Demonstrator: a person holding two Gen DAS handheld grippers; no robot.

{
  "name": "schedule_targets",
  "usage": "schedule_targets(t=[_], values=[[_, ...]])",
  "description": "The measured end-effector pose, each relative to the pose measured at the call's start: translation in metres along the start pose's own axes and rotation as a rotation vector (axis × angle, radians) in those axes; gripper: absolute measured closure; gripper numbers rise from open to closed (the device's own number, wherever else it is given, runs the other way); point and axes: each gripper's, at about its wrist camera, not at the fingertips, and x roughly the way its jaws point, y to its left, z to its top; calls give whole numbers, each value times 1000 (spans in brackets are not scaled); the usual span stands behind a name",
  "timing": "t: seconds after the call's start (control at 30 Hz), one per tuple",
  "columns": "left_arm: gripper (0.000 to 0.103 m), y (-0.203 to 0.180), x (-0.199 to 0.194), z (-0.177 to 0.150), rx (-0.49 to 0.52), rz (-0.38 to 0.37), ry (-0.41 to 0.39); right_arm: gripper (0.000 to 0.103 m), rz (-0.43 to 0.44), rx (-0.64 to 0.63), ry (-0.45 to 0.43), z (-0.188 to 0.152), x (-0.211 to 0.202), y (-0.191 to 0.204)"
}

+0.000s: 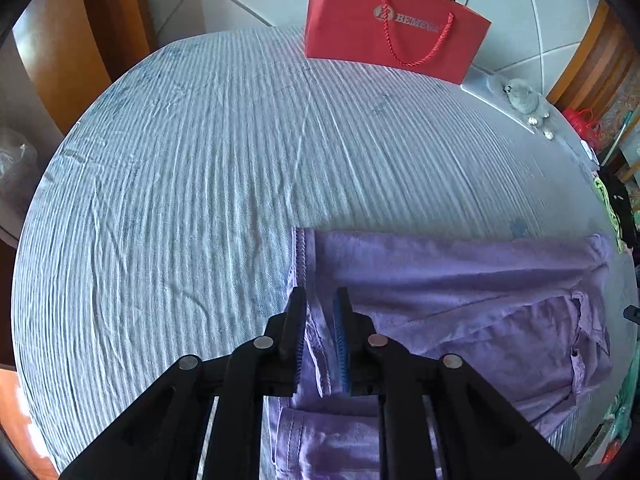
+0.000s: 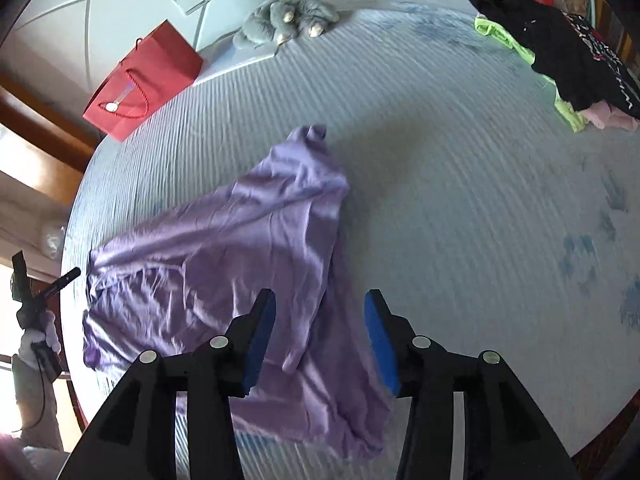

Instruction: Fold clothes

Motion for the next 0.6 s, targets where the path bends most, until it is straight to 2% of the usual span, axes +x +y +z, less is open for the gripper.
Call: schedule_targets(t=[0.2,0.37,0.4,0.43,0.47,0.5,0.6], values=[[85,-17,29,-13,42,-5,76,56,12,-18,67,-23,18,13],[85,-25,34,-9,54,14,83,55,3,-58,83,-22,37,25],[85,-27,35,-8,57,18,84,57,-4,-67,103,-21,45,27],[85,-29,36,-7,59,22,85,64,-23,-84,122,-21,52,31],[85,-30,37,-6,61,26,87,78,-52,-119,121,-21,53,36],[85,-32,38,-5,64,30,88,99,-76,-146,121,-22,54,40],[85,-36,40,-3,64,34,87,99,-104,-124,106,-31,40,31]])
